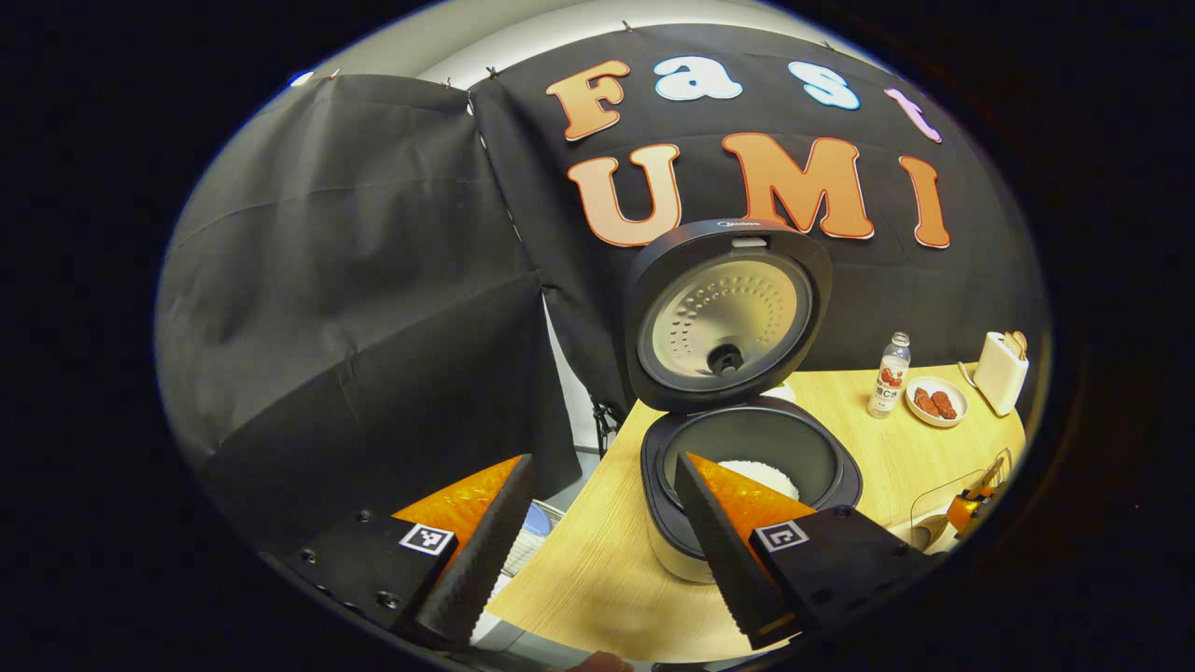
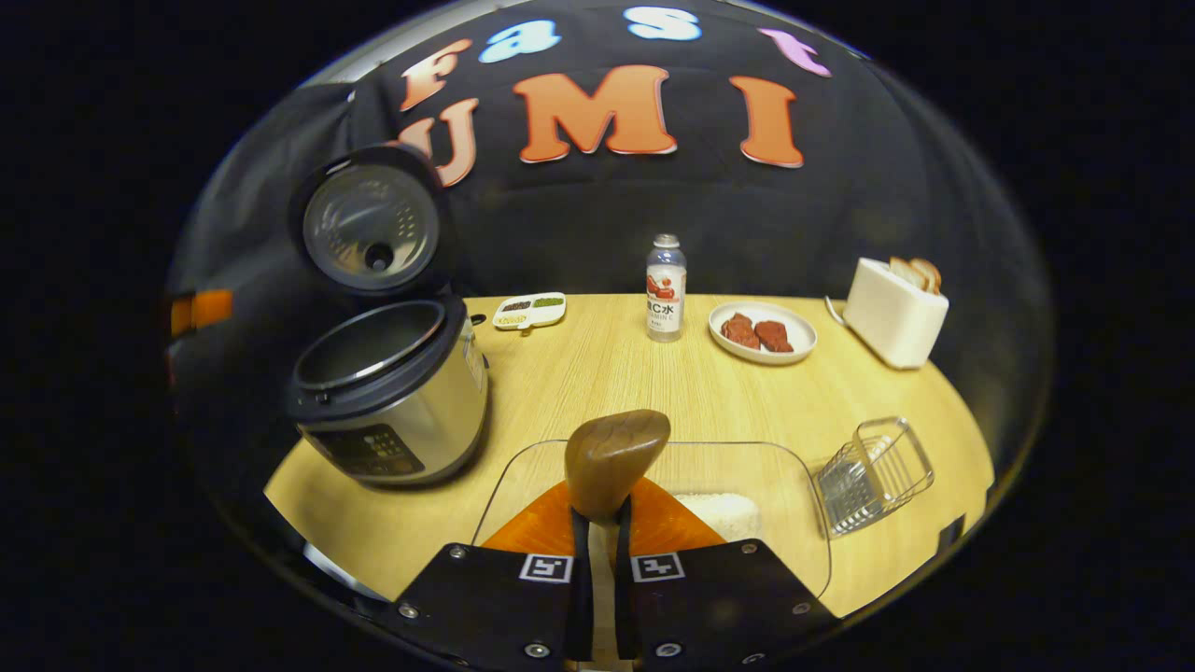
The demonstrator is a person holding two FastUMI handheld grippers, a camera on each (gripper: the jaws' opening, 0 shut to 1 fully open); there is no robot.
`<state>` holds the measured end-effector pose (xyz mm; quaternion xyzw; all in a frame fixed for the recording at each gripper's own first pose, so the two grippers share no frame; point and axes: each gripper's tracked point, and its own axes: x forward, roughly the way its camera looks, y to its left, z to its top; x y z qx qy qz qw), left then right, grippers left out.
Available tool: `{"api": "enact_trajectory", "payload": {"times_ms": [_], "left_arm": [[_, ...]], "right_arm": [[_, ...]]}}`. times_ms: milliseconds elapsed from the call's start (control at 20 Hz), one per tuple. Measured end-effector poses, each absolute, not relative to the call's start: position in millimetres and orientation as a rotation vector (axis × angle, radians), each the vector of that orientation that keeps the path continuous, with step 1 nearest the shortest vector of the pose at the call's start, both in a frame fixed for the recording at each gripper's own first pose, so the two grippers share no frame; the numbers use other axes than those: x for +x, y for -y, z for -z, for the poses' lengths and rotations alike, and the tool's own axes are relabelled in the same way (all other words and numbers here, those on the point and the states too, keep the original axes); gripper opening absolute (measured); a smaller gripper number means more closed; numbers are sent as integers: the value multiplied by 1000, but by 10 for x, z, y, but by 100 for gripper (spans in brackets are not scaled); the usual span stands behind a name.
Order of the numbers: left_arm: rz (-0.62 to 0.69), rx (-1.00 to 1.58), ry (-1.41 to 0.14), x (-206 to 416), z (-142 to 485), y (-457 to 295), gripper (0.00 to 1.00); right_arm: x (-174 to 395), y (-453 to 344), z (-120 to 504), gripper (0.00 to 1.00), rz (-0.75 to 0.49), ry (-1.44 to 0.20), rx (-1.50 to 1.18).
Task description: Close the left gripper, press the button to open the rice cooker; take a wooden spoon from the chopstick holder with the right hand, scoop a spoonful of rice and pour it into the rice cooker, then put the wooden spoon back into the chopstick holder.
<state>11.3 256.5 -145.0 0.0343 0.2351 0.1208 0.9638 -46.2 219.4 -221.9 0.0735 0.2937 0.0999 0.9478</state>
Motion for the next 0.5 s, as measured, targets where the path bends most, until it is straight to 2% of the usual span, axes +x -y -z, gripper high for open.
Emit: {"api": "enact_trajectory", "payload": {"times_ms": [150, 250, 300, 350, 450, 500], "left_arm": [[-247, 63, -476, 100, 1454, -2587, 96], [-249, 66, -476, 104, 1469, -2592, 100], [-249, 68, -475, 105, 1464, -2589, 96], [-249, 68, -472, 118, 1455, -2587, 100], [-242, 60, -473, 123, 1456, -2560, 96], [-241, 57, -471, 121, 1451, -2550, 100]], "right_arm": [[-410, -2091, 2239, 9, -165, -665, 369], [-380, -2017, 2288, 9, -135, -699, 509], [-364, -1991, 2300, 9, -128, -711, 556], [-375, -1994, 2309, 8, -127, -721, 595], [-373, -2007, 2317, 8, -127, -739, 649], [-372, -2001, 2327, 8, -129, -748, 672]]}}
